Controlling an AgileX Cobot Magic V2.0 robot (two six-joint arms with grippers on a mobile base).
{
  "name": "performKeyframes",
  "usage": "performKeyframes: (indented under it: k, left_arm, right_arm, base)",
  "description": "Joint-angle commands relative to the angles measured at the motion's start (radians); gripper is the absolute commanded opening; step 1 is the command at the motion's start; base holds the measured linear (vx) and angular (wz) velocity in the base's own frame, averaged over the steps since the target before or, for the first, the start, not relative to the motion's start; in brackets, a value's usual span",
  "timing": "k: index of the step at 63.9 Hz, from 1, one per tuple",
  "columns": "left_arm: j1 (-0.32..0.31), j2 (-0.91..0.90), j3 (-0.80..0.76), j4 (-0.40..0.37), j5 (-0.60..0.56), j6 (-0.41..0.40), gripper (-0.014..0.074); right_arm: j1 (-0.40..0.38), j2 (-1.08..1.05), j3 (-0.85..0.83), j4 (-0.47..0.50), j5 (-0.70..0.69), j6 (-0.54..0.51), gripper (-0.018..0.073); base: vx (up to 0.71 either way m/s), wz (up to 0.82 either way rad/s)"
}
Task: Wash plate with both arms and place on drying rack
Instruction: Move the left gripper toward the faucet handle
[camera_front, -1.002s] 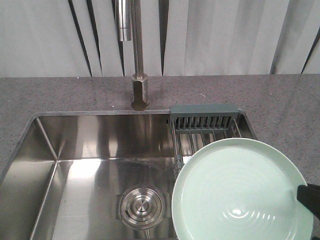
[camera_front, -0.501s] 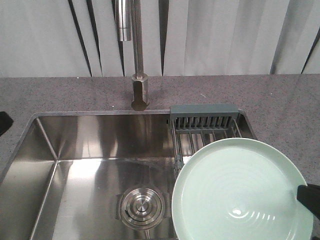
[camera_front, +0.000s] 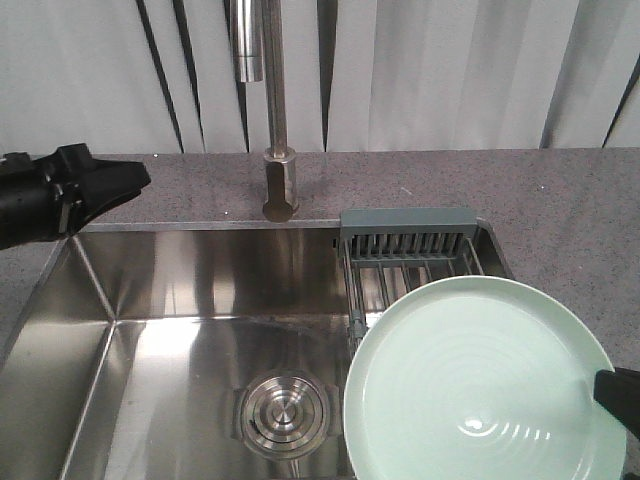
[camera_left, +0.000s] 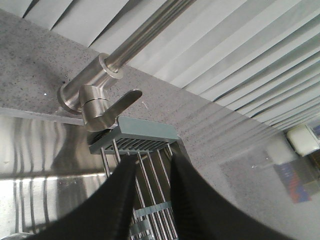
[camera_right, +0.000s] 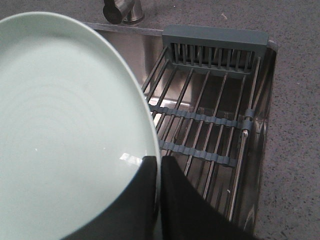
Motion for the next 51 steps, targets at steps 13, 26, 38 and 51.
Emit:
performKeyframes:
  k: [13, 26, 38, 51]
  left_arm:
    - [-0.08, 0.224, -0.277, -0.108, 0.066, 0.006, 0.0488]
    - [-0.151, 0.366, -0.438, -0.108, 0.068, 0.003, 0.0476]
    - [-0.181, 0.464, -0.537, -0.111, 0.066, 0.002, 0.0449]
    - [-0.192, 0.547, -0.634, -0.111, 0.058, -0.038, 0.044]
  right_arm:
    - [-0.007, 0.004, -0.027, 0.021, -0.063, -0.002, -0.0004]
    - [-0.007, 0.004, -0.027, 0.021, -0.063, -0.002, -0.0004]
    - [-0.007, 0.004, -0.027, 0.021, -0.063, -0.002, -0.0004]
    - [-0.007, 0.004, -0.027, 0.021, -0.063, -0.002, -0.0004]
  base:
    - [0.0, 0.0]
    - [0.0, 0.0]
    - [0.0, 0.0]
    - [0.0, 0.0]
